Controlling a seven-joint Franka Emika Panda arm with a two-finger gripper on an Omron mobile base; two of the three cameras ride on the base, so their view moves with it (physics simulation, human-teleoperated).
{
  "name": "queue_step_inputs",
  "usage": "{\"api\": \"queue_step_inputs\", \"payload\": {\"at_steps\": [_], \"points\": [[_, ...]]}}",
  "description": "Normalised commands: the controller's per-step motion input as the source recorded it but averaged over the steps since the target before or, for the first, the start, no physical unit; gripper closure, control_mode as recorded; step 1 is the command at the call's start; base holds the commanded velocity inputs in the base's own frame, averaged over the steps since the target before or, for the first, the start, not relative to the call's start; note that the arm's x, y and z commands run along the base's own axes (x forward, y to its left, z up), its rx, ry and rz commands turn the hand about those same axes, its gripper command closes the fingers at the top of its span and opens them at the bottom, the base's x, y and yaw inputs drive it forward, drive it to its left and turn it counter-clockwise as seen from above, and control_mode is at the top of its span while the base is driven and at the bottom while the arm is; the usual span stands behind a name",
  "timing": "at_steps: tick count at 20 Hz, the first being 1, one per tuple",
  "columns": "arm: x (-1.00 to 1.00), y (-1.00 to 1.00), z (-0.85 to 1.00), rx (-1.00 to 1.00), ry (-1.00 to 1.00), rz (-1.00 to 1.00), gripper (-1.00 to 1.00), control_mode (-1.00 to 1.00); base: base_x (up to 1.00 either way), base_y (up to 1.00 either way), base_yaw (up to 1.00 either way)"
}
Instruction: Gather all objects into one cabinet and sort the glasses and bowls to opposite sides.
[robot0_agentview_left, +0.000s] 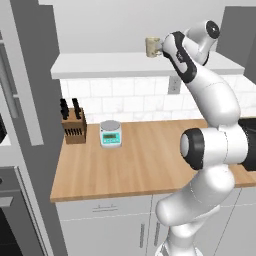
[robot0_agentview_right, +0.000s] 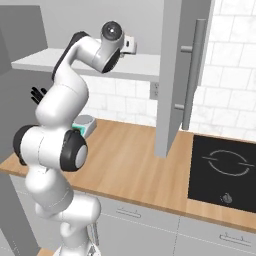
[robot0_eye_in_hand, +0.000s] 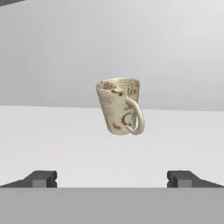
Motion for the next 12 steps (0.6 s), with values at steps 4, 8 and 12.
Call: {"api": "queue_step_inputs", "payload": {"at_steps": [4,8,12], "points": [[0.1,-0.02,-0.02,0.0,0.0,0.02,-1.0,-1.0,0.0,0.0,0.0],[0.07,-0.08,-0.02,0.0,0.0,0.03,-1.0,-1.0,0.0,0.0,0.0],[0.04,-0.1,-0.11,0.0,0.0,0.04,-1.0,-1.0,0.0,0.0,0.0]]}}
